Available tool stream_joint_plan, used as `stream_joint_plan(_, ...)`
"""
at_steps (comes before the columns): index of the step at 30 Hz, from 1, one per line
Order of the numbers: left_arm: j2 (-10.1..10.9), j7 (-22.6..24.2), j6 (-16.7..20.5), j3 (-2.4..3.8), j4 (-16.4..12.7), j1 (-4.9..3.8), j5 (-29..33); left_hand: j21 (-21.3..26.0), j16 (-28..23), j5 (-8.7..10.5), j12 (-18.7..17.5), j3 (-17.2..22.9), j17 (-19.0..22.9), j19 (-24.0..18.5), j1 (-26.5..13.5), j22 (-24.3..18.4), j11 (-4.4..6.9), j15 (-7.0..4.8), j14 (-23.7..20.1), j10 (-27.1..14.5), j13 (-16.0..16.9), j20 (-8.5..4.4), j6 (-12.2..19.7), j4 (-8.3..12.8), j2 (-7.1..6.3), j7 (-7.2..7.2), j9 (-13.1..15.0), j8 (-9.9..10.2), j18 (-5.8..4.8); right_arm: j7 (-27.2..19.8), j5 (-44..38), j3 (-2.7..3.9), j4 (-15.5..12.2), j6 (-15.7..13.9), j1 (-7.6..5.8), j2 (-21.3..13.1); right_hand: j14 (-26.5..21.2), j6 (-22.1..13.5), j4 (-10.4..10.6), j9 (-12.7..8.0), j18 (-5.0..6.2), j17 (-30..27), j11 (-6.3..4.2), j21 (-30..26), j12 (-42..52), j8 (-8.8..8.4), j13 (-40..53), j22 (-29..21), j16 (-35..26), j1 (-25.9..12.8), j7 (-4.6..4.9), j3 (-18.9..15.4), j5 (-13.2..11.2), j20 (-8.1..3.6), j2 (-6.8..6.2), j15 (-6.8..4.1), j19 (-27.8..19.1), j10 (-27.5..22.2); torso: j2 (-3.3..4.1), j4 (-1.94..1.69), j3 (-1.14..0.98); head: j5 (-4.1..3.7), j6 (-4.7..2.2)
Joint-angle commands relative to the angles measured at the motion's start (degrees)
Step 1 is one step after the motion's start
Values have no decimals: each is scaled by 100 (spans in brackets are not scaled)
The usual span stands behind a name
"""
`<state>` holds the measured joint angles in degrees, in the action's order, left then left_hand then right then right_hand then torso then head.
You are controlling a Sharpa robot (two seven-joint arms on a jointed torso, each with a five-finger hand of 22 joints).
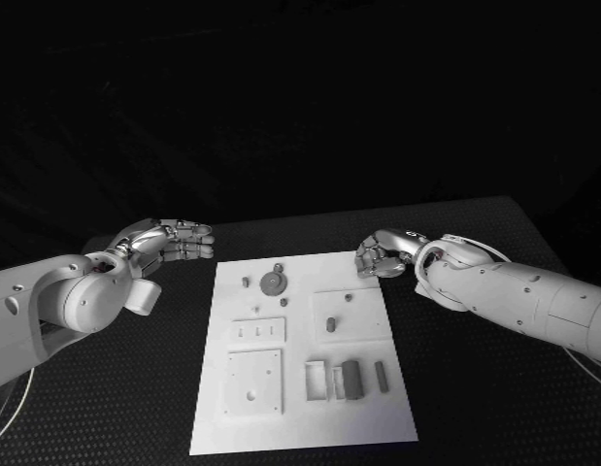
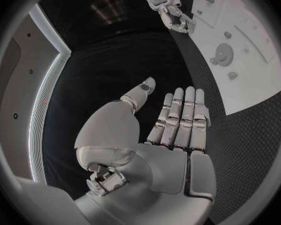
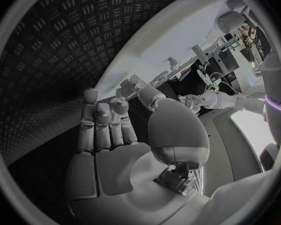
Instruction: Assemble the parts on the task board
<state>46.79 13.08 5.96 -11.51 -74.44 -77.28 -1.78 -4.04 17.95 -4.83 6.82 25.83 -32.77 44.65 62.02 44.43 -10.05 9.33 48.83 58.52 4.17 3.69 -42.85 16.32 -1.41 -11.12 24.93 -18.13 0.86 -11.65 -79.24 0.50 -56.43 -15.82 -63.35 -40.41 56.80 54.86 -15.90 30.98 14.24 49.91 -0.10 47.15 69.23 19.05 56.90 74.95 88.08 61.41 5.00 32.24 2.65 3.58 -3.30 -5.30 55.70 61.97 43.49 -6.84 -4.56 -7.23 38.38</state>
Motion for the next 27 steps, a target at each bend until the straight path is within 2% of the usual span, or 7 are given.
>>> stream_joint_plan(1,6,-21,-107,4,1,-4,-241,-18,15,29,72,-30,-39,67,-39,7,52,-18,101,179,42,-21,-139,9,62,-77,20,-76,21,184,-27,0,-130,-268,2,-5,6,158,-24,7,76,-9,-11,31,28,24,-6,110,41,-9,107,25,18,5,53,-43,41,32,-5,-138,-4,6,-17)
stream_joint_plan(10,17,-228,-421,10,-20,-10,-458,-195,238,65,278,-90,-252,570,-241,121,286,-247,607,706,173,-223,-606,-7,117,112,31,-242,74,746,-222,2,-679,-534,-66,-75,30,145,-26,10,76,-20,-19,47,21,-1,-16,105,47,-5,103,39,18,-10,135,-65,71,52,-5,-129,-4,49,-53)
stream_joint_plan(12,31,-414,-500,13,-56,-12,-483,-211,263,193,304,-432,-286,624,-745,132,298,-252,657,776,193,-224,-661,-121,-190,118,30,-256,56,909,-308,2,-834,-522,-137,-70,34,125,-26,7,76,-24,-16,47,16,-18,-19,103,45,-10,108,42,19,-13,166,-68,75,54,-1,-122,0,83,-66)
stream_joint_plan(13,21,-516,-402,15,-75,-13,-558,-205,264,201,301,-564,-308,639,-874,130,326,-279,657,791,200,-272,-659,-68,-188,146,20,-243,88,973,-350,2,-911,-523,-162,-70,35,112,-31,5,76,-26,-14,47,14,-27,-21,102,44,-9,110,44,18,-14,178,-68,75,55,-1,-115,1,97,-76)
stream_joint_plan(18,-63,-1082,-33,16,-144,-44,-625,-240,324,198,346,-542,-425,797,-670,158,389,-348,780,934,264,-330,-710,8,-34,172,-9,-220,102,1344,-543,2,-1296,-426,-234,-9,39,82,-44,2,76,-31,-6,48,11,-49,-23,101,43,-11,119,39,18,-18,179,-65,78,56,-37,-82,34,171,-122)
stream_joint_plan(22,-146,-1379,141,15,-219,-113,-710,-213,313,204,334,-864,-459,788,-1227,150,382,-339,769,928,280,-330,-727,-142,-299,155,-24,-205,81,1460,-567,1,-1514,-403,-245,92,39,37,-50,-6,76,-37,7,45,4,-81,-26,99,39,-14,134,35,18,-21,167,-57,75,49,-68,-61,62,240,-133)
stream_joint_plan(27,-263,-1784,331,-15,-331,-217,-961,-181,367,200,326,-954,-568,772,-1374,153,396,-394,841,924,318,-364,-728,-83,-358,174,-50,-171,79,1625,-663,0,-1693,-390,-245,244,40,36,-54,-5,76,-38,9,45,3,-83,-26,99,38,-13,136,32,18,-22,155,-55,75,48,-95,-62,81,304,-127)
